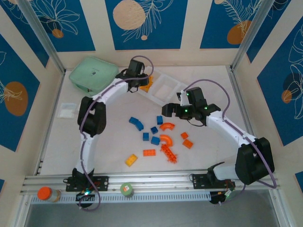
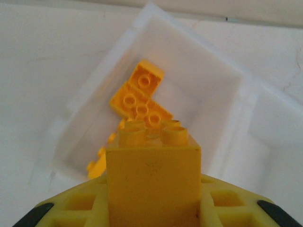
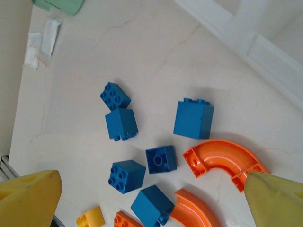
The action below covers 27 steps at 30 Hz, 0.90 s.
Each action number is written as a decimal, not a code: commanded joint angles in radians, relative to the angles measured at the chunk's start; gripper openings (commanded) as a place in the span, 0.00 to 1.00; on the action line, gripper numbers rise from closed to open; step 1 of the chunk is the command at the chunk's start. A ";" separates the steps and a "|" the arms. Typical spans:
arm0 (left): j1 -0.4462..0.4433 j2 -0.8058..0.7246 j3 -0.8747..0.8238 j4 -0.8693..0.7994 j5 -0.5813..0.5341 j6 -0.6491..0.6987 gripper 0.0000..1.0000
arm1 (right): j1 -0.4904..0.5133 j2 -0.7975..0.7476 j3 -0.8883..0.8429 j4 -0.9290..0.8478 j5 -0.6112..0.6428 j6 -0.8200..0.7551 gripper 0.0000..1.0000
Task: Sort the legos into containers by color
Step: Place the lego in the container, then pick up the lego from the middle-left of the table.
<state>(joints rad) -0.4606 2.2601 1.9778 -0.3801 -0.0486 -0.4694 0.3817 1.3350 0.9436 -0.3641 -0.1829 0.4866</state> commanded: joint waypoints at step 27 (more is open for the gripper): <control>-0.011 -0.555 -0.543 -0.116 0.166 -0.014 0.58 | 0.080 -0.060 -0.011 -0.067 -0.094 -0.038 0.99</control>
<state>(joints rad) -0.4587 1.8015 1.5604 -0.5171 0.0982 -0.4702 0.4408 1.2987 0.9619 -0.3935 -0.2337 0.4625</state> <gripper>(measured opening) 0.578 0.991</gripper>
